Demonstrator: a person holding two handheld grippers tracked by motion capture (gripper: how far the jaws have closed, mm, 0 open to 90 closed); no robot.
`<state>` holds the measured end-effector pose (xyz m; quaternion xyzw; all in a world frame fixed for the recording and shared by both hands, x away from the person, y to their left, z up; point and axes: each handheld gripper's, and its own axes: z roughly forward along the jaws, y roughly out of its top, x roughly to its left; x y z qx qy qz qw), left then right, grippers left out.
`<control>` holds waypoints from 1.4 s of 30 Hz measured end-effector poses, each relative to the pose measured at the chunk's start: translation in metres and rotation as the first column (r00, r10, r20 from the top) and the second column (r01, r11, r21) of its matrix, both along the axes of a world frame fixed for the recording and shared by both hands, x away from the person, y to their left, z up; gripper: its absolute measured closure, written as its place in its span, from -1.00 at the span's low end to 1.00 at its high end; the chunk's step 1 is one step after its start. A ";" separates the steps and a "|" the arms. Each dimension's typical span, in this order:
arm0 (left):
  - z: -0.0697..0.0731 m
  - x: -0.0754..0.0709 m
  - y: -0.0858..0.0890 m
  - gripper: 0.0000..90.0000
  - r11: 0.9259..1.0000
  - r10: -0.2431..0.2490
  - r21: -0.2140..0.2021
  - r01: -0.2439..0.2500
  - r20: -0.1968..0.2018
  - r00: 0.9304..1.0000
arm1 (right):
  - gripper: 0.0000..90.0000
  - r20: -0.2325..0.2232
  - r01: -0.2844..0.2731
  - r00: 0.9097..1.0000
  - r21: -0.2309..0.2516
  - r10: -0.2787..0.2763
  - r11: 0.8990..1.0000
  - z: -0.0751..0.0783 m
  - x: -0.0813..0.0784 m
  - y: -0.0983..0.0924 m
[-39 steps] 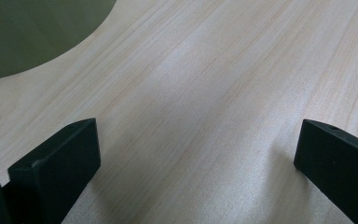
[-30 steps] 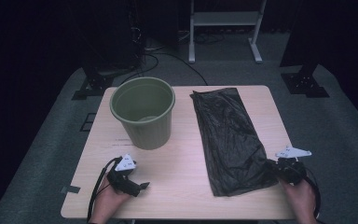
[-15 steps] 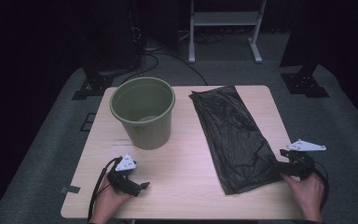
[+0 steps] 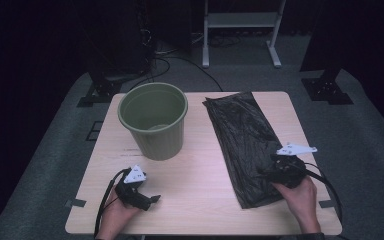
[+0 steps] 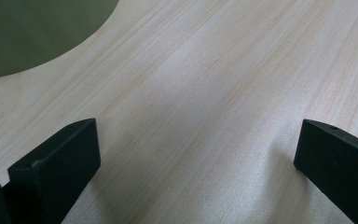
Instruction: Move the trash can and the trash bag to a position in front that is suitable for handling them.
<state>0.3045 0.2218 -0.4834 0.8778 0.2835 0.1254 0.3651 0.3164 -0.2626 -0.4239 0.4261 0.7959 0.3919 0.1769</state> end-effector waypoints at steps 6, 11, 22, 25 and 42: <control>0.000 0.000 0.000 -1.00 1.000 -0.001 0.001 0.001 0.000 1.000 | -0.45 -0.009 -0.061 0.998 -0.013 0.060 0.998 -0.007 0.015 0.033; 0.000 0.000 0.000 -1.00 1.000 0.000 0.000 0.000 0.000 1.000 | -0.45 -0.027 -0.089 0.996 -0.007 0.088 0.996 -0.018 0.031 0.057; 0.000 0.000 0.000 -1.00 1.000 0.000 0.000 0.000 0.000 1.000 | -0.27 -0.067 -0.080 0.995 -0.091 0.074 0.993 -0.048 0.048 0.085; 0.000 0.000 0.000 -1.00 1.000 0.000 0.000 0.000 0.000 1.000 | -0.10 -0.074 -0.077 0.995 -0.116 0.069 0.990 -0.050 0.048 0.084; 0.000 0.000 0.000 -1.00 1.000 0.000 0.001 0.000 0.001 1.000 | 0.99 -0.058 -0.102 0.994 -0.121 0.095 0.987 -0.041 0.021 0.068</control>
